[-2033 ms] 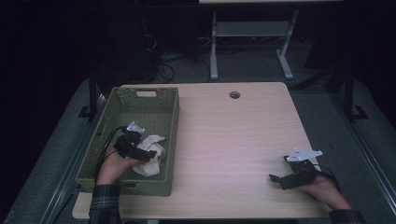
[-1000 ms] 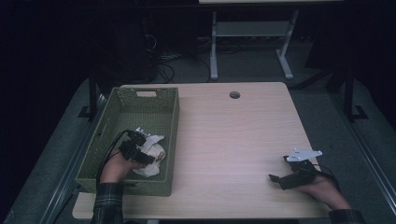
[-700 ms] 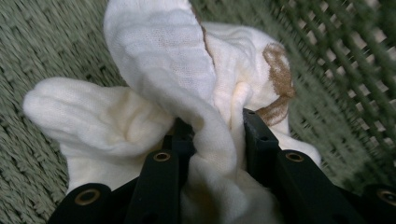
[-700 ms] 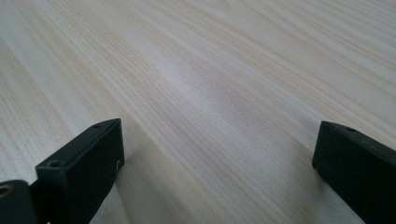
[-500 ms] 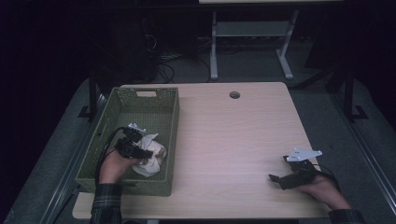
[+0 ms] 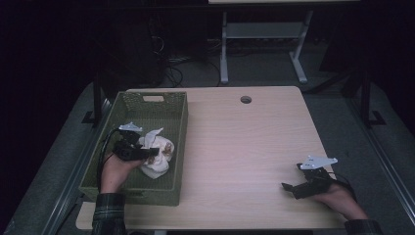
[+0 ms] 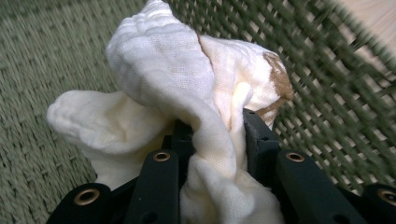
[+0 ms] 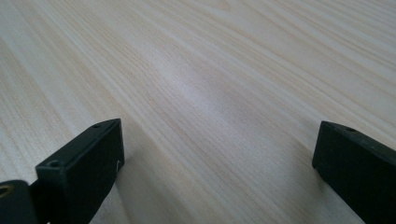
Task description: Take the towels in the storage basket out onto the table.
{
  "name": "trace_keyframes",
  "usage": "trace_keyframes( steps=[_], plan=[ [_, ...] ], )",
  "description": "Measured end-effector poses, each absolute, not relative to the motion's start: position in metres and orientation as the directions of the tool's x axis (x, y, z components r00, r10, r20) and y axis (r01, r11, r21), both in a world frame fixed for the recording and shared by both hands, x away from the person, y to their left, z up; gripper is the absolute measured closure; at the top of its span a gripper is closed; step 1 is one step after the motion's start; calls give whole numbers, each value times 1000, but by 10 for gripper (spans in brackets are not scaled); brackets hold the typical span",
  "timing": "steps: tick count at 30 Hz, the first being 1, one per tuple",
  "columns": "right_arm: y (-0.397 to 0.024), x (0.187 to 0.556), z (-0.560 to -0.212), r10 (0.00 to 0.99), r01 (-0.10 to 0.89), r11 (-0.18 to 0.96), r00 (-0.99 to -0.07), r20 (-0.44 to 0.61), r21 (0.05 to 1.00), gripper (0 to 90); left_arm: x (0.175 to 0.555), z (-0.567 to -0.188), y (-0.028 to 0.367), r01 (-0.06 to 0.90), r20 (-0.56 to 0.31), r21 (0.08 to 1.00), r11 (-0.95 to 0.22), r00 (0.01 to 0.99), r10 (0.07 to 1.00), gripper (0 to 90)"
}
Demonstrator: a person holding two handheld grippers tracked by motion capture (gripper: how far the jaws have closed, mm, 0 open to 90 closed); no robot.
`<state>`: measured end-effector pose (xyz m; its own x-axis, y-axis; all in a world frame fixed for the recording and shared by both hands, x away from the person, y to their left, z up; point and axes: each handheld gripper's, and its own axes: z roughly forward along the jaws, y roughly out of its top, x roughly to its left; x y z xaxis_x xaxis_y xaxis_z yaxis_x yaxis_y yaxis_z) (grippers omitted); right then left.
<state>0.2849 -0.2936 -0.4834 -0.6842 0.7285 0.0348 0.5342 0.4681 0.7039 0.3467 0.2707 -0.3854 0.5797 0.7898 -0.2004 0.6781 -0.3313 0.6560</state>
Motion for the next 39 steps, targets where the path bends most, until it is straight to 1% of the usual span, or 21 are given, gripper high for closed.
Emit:
trace_keyframes(
  steps=[12,18,30,39],
  plan=[
    [-293,285,-483,728,534,468,-684,35,704,16,341,-361,277,614,-224,748,-250,589,776,693],
    [-293,285,-483,728,534,468,-684,34,704,16,338,-346,274,570,-217,786,-240,618,755,692],
    [-293,285,-483,728,534,468,-684,35,705,16,333,-316,261,497,-205,839,-221,665,719,695],
    [-293,285,-483,728,534,468,-684,35,705,16,336,-297,240,449,-191,865,-223,707,681,695]
  ],
)
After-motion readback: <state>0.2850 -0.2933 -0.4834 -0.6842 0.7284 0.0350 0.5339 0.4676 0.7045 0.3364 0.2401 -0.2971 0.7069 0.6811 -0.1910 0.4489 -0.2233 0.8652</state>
